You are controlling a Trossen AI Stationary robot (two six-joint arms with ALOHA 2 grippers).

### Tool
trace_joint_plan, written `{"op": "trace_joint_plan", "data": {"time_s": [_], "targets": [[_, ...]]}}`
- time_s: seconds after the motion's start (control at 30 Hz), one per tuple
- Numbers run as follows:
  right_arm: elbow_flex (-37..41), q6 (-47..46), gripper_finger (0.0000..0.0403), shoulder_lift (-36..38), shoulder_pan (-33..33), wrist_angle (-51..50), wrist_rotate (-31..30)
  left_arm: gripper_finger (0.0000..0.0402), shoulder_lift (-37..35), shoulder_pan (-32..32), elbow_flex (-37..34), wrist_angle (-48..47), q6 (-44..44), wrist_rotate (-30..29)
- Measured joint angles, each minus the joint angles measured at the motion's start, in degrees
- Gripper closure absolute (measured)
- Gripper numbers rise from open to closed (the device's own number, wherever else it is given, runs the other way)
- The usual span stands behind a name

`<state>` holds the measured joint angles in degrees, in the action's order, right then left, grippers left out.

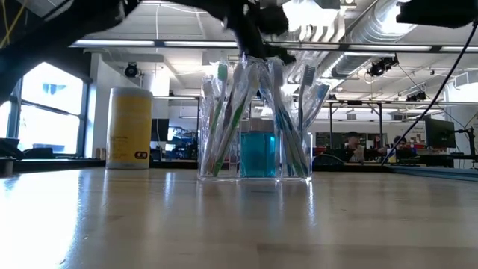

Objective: Pick & Place toothbrushing station
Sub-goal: Put the blue toothbrush into the transparent organizer

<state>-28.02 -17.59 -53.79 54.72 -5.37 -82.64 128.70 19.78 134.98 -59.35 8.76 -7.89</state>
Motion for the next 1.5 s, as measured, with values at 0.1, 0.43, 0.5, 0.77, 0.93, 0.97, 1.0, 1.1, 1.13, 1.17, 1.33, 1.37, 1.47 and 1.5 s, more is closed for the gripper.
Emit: {"op": "trace_joint_plan", "data": {"time_s": [0.1, 0.43, 0.5, 0.77, 0.93, 0.97, 1.0, 1.1, 1.13, 1.17, 1.33, 1.37, 1.47, 1.5], "targets": [[-1.2, 13.0, 0.0190, 3.8, -4.1, 6.8, 4.9, 0.0278, -6.6, -1.1, 0.0, -4.3, 0.0, 2.9], [-16.7, 35.2, 0.0190, 12.5, -33.3, 3.8, 28.5, 0.0278, -23.1, -7.8, 0.0, -20.5, 4.3, 2.3], [-21.2, 33.5, 0.0190, 11.7, -40.4, -1.7, 33.9, 0.0278, -25.2, -9.6, 0.0, -21.6, 5.9, 0.2], [-35.9, 19.4, 0.0190, -0.5, -69.0, -21.4, 64.3, 0.0278, -28.6, -15.7, 0.0, -22.8, 9.1, -3.7], [-40.7, 16.4, 0.0190, -12.5, -82.2, -26.8, 85.0, 0.0278, -28.5, -18.3, -0.3, -23.1, 9.5, -3.9], [-41.3, 17.3, 0.0190, -15.0, -84.1, -27.8, 87.5, 0.0278, -28.5, -18.8, -0.5, -23.0, 9.6, -3.9], [-41.9, 18.5, 0.0190, -17.4, -85.6, -28.5, 89.5, 0.0278, -28.5, -19.4, -0.7, -23.1, 9.7, -3.9], [-43.2, 23.4, 0.0190, -23.9, -89.9, -31.5, 92.8, 0.0278, -28.4, -21.1, -0.9, -23.3, 10.5, -3.9], [-43.5, 24.8, 0.0190, -25.7, -91.2, -32.1, 93.1, 0.0278, -28.5, -21.8, -0.9, -23.3, 11.0, -3.9], [-43.6, 26.3, 0.0190, -27.3, -92.4, -32.1, 93.1, 0.0278, -28.5, -22.5, -0.9, -23.3, 11.3, -3.9], [-43.7, 34.1, 0.0190, -33.8, -97.2, -32.1, 93.1, 0.0278, -28.5, -25.7, -0.9, -24.2, 12.9, -3.9], [-43.7, 35.8, 0.0190, -34.9, -98.0, -32.0, 93.2, 0.0278, -28.5, -26.3, -0.9, -24.4, 13.2, -3.9], [-43.7, 42.7, 0.0190, -38.0, -99.3, -32.1, 93.3, 0.0278, -28.5, -28.2, -0.9, -25.0, 14.0, -5.2], [-43.7, 45.5, 0.0190, -39.0, -99.6, -32.4, 93.4, 0.0278, -28.5, -28.9, -0.9, -24.9, 14.1, -5.9]]}}
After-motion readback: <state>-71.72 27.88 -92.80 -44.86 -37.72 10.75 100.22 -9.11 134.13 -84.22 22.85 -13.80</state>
